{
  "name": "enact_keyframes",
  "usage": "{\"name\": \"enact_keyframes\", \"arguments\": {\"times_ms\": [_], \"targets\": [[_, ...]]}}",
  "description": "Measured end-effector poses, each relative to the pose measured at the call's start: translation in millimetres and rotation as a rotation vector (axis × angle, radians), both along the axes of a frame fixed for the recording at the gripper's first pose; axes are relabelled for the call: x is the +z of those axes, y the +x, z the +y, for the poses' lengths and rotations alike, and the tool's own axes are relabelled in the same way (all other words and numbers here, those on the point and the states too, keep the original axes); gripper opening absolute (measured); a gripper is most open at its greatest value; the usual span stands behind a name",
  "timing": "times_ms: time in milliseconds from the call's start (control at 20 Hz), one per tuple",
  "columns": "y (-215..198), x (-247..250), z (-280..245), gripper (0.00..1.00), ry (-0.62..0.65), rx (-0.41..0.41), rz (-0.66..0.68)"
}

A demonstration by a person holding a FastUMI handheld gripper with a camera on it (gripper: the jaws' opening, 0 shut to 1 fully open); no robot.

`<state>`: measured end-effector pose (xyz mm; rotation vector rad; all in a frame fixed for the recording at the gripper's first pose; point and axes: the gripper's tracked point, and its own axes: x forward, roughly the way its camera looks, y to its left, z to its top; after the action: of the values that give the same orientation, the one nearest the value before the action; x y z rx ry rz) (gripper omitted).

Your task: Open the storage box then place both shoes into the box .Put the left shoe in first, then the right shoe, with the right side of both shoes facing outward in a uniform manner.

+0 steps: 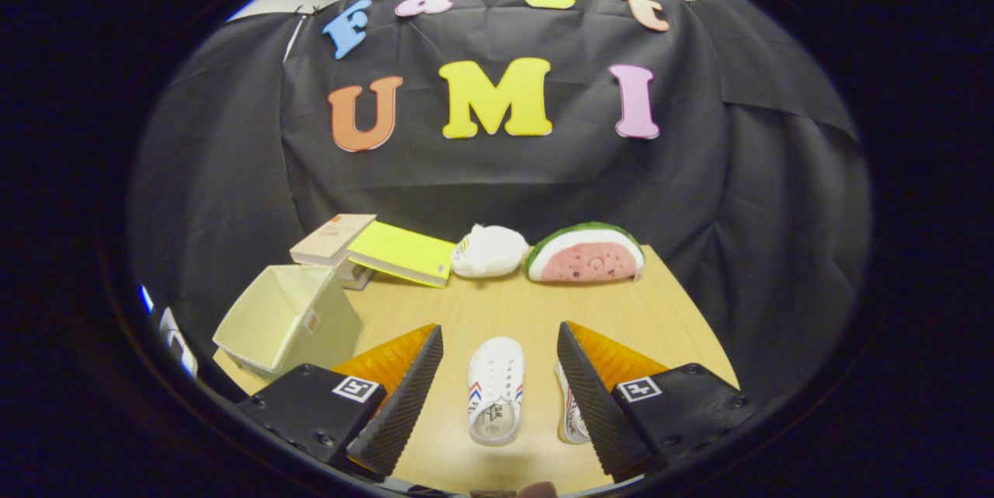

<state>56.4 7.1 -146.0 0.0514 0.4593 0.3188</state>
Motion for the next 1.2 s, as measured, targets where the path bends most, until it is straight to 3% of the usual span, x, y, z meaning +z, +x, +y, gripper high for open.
{"name": "enact_keyframes", "arguments": {"times_ms": [400,900,1150,1200], "targets": [[17,-116,-2,0.96,-0.073,0.08,0.219],[41,-180,5,0.95,-0.126,0.124,0.443],[41,-190,13,0.79,-0.11,0.15,0.506],[39,-193,13,0.69,-0.109,0.152,0.522]]}}
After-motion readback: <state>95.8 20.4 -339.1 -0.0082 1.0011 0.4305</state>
